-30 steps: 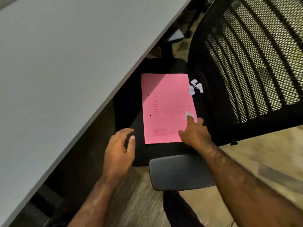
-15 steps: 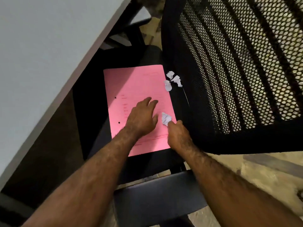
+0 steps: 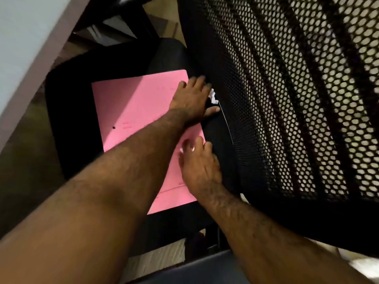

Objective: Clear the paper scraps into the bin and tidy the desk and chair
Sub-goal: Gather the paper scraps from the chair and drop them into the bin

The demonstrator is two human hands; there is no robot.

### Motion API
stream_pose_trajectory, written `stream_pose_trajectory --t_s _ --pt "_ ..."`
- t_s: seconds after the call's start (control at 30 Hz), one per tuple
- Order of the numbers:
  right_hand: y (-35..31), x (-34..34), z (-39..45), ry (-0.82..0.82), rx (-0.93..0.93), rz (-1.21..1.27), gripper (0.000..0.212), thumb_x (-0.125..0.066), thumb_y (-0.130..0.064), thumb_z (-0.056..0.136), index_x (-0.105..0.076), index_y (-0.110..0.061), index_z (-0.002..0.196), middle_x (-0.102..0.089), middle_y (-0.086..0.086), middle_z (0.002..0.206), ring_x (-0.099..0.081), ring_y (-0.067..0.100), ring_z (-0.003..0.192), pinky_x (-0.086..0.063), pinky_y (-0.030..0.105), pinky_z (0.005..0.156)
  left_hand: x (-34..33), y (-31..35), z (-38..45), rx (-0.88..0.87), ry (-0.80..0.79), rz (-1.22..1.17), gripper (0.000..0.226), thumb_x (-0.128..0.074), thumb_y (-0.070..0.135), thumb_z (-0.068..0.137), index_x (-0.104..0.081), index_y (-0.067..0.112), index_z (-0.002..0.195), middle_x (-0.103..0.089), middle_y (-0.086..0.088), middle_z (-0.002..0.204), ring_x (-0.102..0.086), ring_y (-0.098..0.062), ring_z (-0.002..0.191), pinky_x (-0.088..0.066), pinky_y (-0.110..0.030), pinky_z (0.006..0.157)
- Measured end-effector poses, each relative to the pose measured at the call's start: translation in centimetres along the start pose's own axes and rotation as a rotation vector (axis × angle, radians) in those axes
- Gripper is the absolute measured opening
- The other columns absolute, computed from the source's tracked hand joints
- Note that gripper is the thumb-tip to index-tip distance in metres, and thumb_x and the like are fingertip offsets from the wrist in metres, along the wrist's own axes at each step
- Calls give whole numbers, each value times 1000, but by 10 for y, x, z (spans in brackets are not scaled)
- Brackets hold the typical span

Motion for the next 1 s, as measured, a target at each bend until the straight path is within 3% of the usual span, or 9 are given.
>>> stream_pose_trajectory --t_s 0.13,0.27,0.4,0.5,0.63,0.73,0.83,0.9,1.0 --pt "3 -9 1 12 47 -16 20 -69 -17 80 -57 -14 95 -56 9 92 -56 26 77 -48 35 55 3 14 4 -127 132 56 47 -39 48 94 -60 9 113 -57 -17 120 -52 -36 103 -41 -44 81" --pt "6 -17 4 6 59 53 8 -54 -22 94 -56 -14 95 -56 9 92 -55 27 79 -51 38 56 7 20 -4 -184 244 -53 34 -43 29 96 -62 2 103 -63 -21 101 -57 -38 83 -40 -38 58" --pt "8 -15 8 28 25 96 22 -46 -28 99 -58 -9 96 -59 14 94 -61 31 76 -45 35 54 8 11 -14 -103 209 -206 34 -39 30 99 -57 2 102 -62 -21 99 -58 -39 81 -36 -39 58" --pt "9 -9 15 47 -31 116 28 -40 -31 101 -55 -8 99 -62 15 93 -65 35 75 -43 36 55 19 -16 -35 85 237 -388 29 -40 28 99 -54 4 93 -61 -21 93 -56 -39 75 -42 -43 64" --pt "-6 -1 17 46 -7 142 28 -37 -32 102 -50 -7 105 -62 13 84 -63 36 71 -42 39 55 41 -75 -106 432 448 -571 25 -45 22 93 -39 12 71 -45 -9 64 -42 -29 59 -26 -35 56" --pt "-35 7 14 16 83 257 25 -39 -30 102 -50 -8 101 -49 3 70 -50 24 60 -31 30 50 48 -114 -174 639 546 -599 27 -47 20 92 -42 9 67 -42 -6 58 -40 -26 55 -24 -32 55" --pt "-86 13 7 -42 198 286 27 -40 -30 101 -56 -8 100 -56 4 76 -49 20 64 -36 29 55 45 -132 -245 734 562 -641 25 -46 24 92 -43 13 70 -46 1 59 -44 -15 49 -33 -28 46" --pt "-130 13 -2 -97 288 276 29 -40 -28 101 -61 -8 101 -66 9 86 -56 26 72 -42 30 60 44 -140 -295 799 587 -654 21 -46 24 93 -48 14 74 -46 7 61 -45 -3 48 -31 -15 45" --pt "-200 5 -26 -189 434 234 23 -45 -21 97 -66 -11 98 -69 12 95 -64 31 85 -48 31 69 39 -154 -377 977 664 -706 20 -49 17 91 -57 8 75 -44 12 57 -46 -5 50 -30 -13 46"
Point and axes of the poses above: each hand's wrist, its own z-axis towards the middle knuckle, its own x-axis out of the back of the hand, y = z × x, the point moved 10 cm from there along z, towards the middle knuckle
